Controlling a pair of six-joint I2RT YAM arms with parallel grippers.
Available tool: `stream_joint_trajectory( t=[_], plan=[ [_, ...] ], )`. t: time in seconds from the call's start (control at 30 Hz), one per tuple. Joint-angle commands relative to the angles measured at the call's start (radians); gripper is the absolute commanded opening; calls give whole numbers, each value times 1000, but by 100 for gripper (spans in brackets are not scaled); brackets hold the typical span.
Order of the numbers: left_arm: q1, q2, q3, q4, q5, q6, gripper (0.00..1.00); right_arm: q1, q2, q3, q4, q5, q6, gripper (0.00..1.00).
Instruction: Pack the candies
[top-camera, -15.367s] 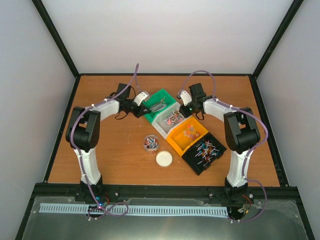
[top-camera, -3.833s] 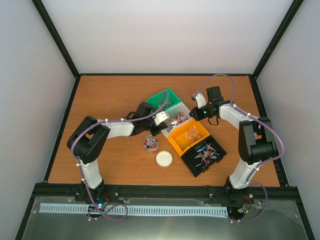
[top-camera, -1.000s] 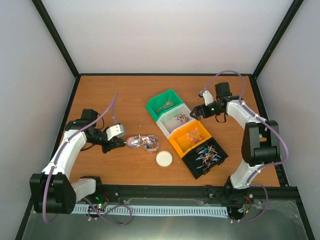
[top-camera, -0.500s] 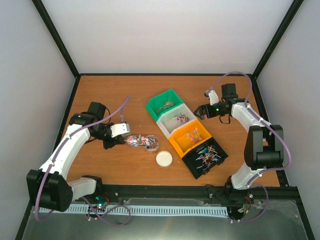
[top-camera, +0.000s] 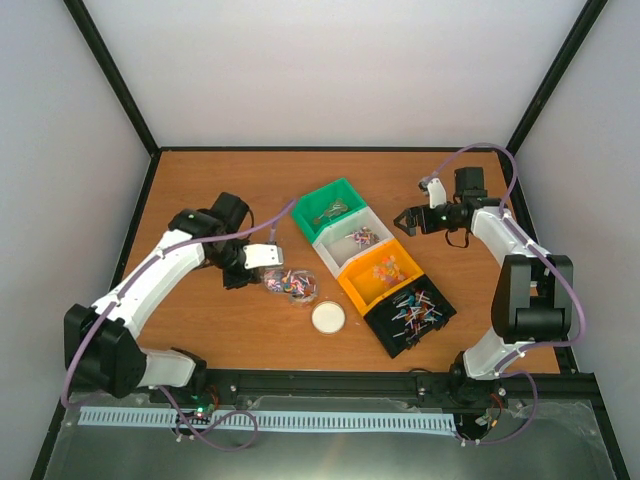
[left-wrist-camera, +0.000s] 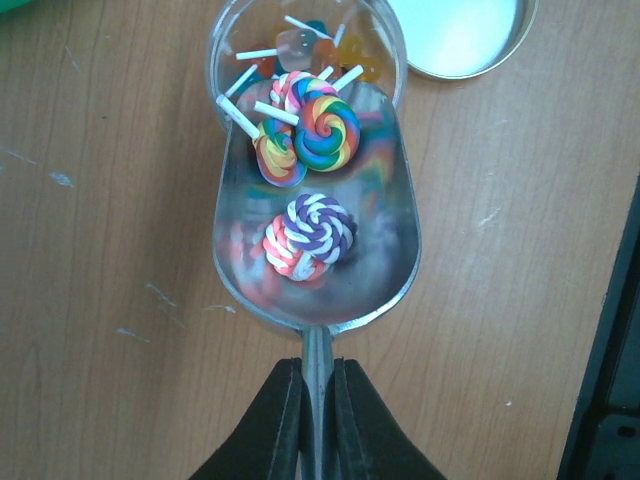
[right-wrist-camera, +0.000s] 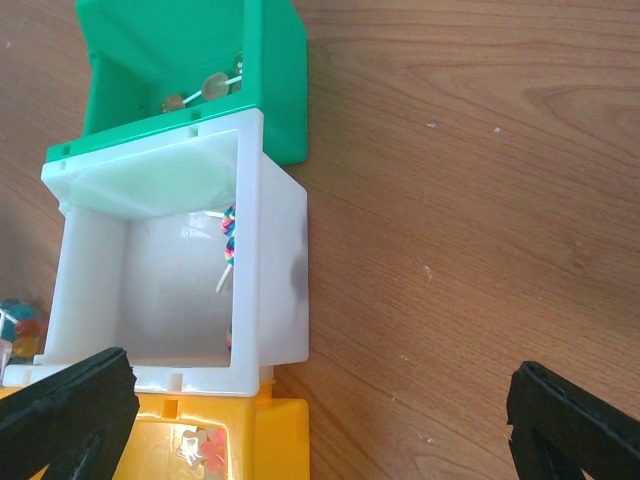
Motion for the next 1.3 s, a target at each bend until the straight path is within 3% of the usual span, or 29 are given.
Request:
stream_joint_trajectory(
  t=[0.0, 0.43, 0.77, 0.97, 1.07, 1.27],
  plan=[
    [-52, 38, 92, -46, -103, -63, 1, -18, -21, -12, 13, -39, 12, 100],
    [-116, 86, 224, -190, -217, -50, 1, -32, -25, -16, 13, -57, 12, 100],
    [-102, 11, 198, -197, -298, -17, 1, -34, -32, -21, 12, -65, 8, 100],
    [95, 21, 233, -132, -118, -64, 1, -34, -38, -24, 13, -82, -1, 100],
    [208, 35, 207, -28, -41, -140, 1, -34, -43, -26, 17, -103, -6, 100],
    [322, 86, 72, 258, 53, -337, 1, -33, -67, -28, 10, -159, -32, 100]
  ],
)
